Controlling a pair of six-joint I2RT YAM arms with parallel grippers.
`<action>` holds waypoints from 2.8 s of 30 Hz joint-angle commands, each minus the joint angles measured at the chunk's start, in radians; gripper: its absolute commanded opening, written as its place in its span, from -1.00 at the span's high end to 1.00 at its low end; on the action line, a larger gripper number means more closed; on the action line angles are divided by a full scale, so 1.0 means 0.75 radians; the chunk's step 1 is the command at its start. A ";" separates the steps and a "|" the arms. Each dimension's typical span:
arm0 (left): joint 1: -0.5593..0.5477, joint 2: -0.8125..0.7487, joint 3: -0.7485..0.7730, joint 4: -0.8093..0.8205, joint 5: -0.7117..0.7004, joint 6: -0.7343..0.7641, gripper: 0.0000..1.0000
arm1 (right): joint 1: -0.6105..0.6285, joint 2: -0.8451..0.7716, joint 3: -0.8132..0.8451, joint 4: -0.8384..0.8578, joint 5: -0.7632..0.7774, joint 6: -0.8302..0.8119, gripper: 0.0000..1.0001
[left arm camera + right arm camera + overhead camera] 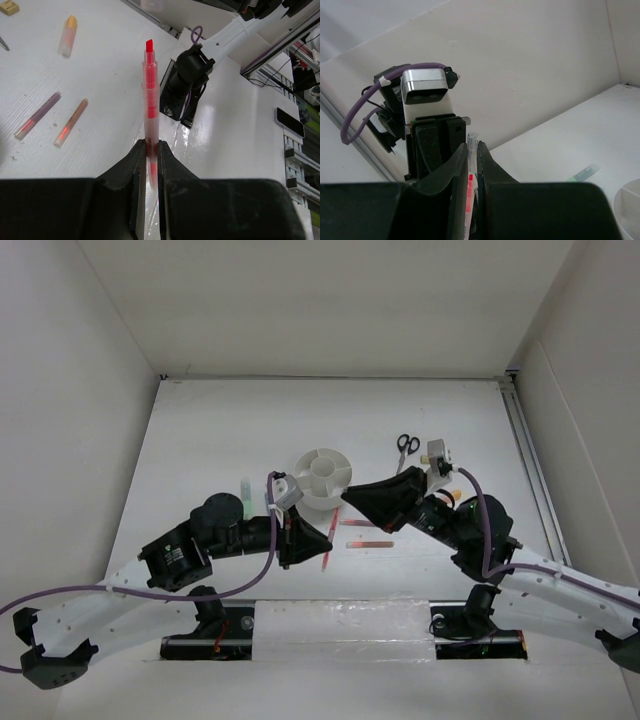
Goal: Sort the stationery into containers
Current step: Close the pen cap on the pen.
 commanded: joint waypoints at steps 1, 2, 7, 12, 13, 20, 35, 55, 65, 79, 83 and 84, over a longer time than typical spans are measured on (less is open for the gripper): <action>0.008 -0.004 -0.002 0.063 0.017 0.007 1.00 | 0.009 -0.036 0.010 0.039 0.030 -0.020 1.00; 0.008 -0.004 -0.002 0.063 0.017 0.007 1.00 | 0.009 -0.036 0.010 0.039 0.030 -0.008 1.00; 0.008 -0.004 -0.002 0.075 0.030 0.007 1.00 | 0.009 -0.022 -0.004 0.039 0.017 -0.008 1.00; 0.008 -0.004 -0.002 0.075 0.030 0.007 1.00 | 0.009 -0.008 -0.016 0.064 0.005 0.004 1.00; 0.008 -0.004 -0.002 0.075 0.030 0.007 1.00 | 0.009 -0.008 -0.016 0.064 0.005 0.004 1.00; 0.008 -0.004 -0.002 0.075 0.030 0.007 1.00 | 0.009 0.004 -0.016 0.076 -0.020 0.016 1.00; 0.008 0.008 -0.002 0.075 0.042 0.007 1.00 | 0.021 0.029 -0.016 0.105 -0.046 0.031 1.00; 0.008 -0.004 -0.002 0.075 0.042 0.007 1.00 | 0.021 -0.055 -0.004 0.029 0.009 0.006 1.00; 0.008 -0.004 -0.002 0.075 0.042 0.007 1.00 | 0.021 -0.030 -0.004 0.023 -0.003 0.006 1.00; 0.008 -0.004 -0.002 0.075 0.054 0.007 1.00 | 0.021 -0.016 -0.004 0.037 -0.028 0.018 1.00; 0.008 -0.004 -0.002 0.075 0.054 0.007 1.00 | 0.021 -0.004 -0.004 0.052 -0.040 0.031 1.00; 0.008 -0.004 -0.002 0.075 0.054 0.007 1.00 | 0.021 -0.004 -0.004 0.052 -0.040 0.031 1.00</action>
